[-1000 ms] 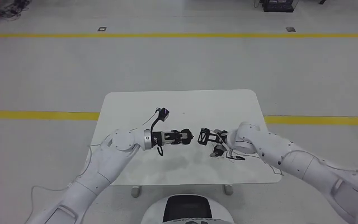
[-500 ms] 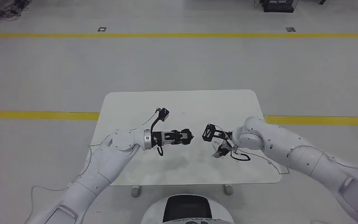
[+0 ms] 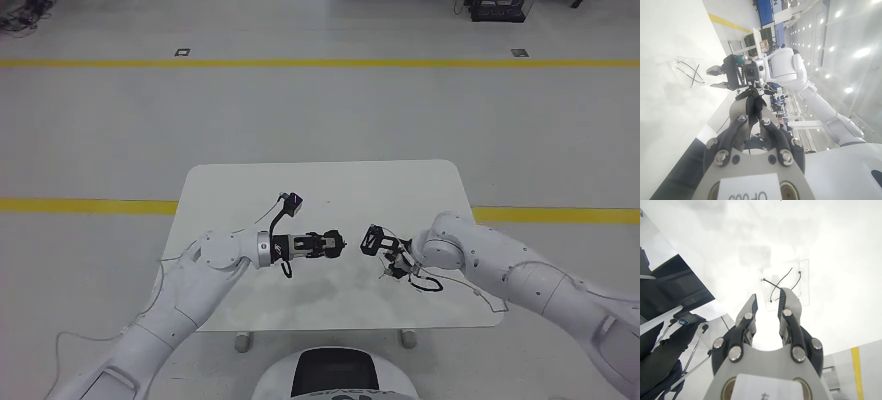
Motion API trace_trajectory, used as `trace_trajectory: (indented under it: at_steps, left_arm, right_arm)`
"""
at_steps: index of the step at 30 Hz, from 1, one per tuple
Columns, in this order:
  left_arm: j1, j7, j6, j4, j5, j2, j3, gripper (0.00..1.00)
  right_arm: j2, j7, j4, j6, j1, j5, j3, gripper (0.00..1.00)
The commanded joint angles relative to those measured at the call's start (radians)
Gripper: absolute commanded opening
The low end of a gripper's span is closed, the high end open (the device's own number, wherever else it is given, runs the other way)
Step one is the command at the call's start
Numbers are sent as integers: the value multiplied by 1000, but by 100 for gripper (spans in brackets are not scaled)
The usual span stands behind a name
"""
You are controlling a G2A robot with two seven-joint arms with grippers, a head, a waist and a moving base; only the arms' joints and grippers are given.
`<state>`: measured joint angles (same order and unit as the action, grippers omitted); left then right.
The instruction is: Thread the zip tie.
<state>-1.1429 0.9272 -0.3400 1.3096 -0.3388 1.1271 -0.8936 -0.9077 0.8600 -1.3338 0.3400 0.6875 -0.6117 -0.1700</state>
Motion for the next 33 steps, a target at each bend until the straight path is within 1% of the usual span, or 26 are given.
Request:
trace_trajectory:
  at_steps: [1, 6, 10, 12, 17, 19, 24, 33]
  left_arm:
    - [0, 0, 0, 0, 0, 0, 0, 0]
    - [0, 0, 0, 0, 0, 0, 0, 0]
    - [0, 0, 0, 0, 0, 0, 0, 0]
    - [0, 0, 0, 0, 0, 0, 0, 0]
    - [0, 0, 0, 0, 0, 0, 0, 0]
    - [0, 0, 0, 0, 0, 0, 0, 0]
    - [0, 0, 0, 0, 0, 0, 0, 0]
    - [0, 0, 0, 0, 0, 0, 0, 0]
  right_arm:
    - [-12, 6, 23, 0, 2, -8, 0, 25]
    - [-58, 29, 99, 0, 14, -35, 0, 25]
    - [-93, 28, 139, 0, 21, -52, 0, 27]
    - [-110, 27, 155, 0, 23, -68, 0, 26]
    - [-138, 5, 191, 0, 26, -115, 0, 27]
    - [-150, 30, 210, 0, 27, -113, 0, 28]
    - [-170, 41, 216, 0, 26, -99, 0, 29]
    - [-175, 38, 200, 0, 32, -92, 0, 29]
